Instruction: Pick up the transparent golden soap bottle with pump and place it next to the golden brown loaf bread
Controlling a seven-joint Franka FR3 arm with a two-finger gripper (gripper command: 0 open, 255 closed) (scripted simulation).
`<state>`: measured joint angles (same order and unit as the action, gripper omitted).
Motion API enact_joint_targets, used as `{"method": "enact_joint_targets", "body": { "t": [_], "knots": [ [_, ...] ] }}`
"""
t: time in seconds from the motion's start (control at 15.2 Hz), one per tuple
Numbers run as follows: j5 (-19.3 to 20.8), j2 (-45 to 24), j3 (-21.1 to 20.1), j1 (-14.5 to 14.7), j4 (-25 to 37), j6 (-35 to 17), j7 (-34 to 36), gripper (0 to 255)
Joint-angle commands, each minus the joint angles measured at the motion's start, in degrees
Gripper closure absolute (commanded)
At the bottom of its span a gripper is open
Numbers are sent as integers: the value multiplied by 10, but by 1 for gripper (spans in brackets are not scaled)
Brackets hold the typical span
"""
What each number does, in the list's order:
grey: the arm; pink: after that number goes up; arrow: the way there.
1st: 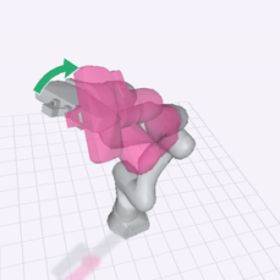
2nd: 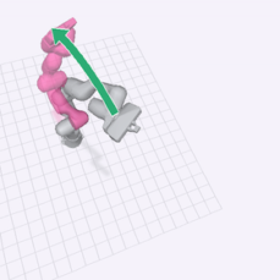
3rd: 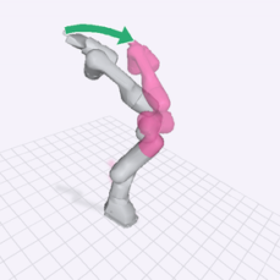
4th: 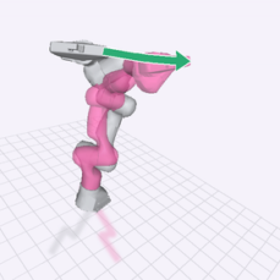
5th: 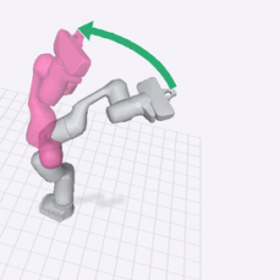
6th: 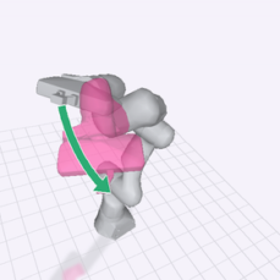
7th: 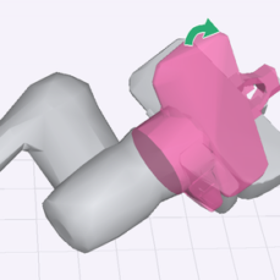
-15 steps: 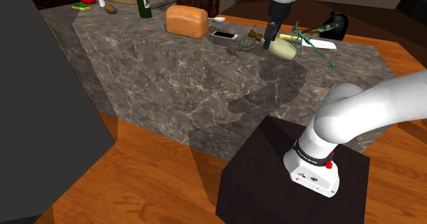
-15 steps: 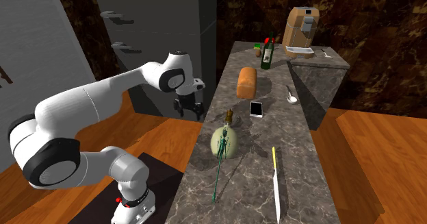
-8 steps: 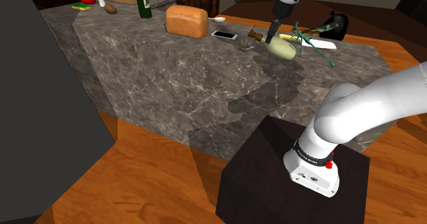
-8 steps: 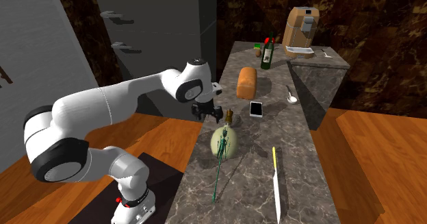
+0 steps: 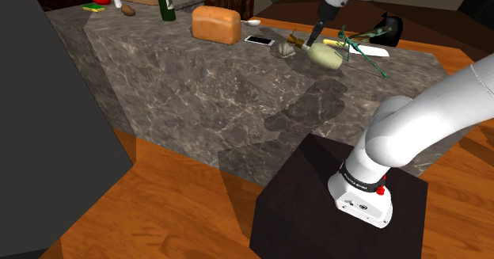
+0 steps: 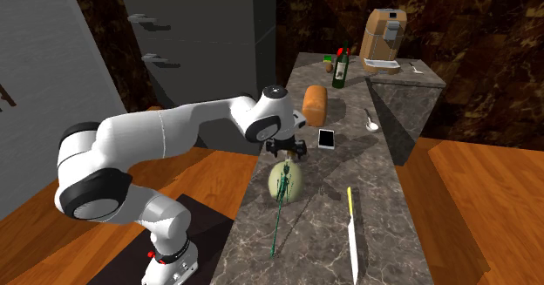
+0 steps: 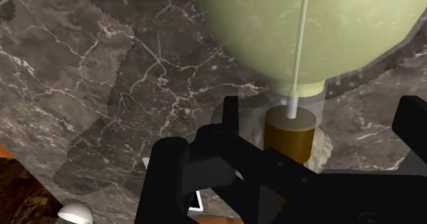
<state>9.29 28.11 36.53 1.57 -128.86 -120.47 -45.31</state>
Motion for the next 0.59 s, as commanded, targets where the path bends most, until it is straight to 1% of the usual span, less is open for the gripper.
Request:
{"method": "enact_joint_targets", "body": {
  "t": [0.0, 0.33, 0.53],
  "knots": [
    [-6, -14, 9, 6, -1, -18, -7, 0],
    [-13, -32, 21, 13, -21, -54, -13, 0],
    [-13, -32, 21, 13, -21, -54, -13, 0]
  ]
}}
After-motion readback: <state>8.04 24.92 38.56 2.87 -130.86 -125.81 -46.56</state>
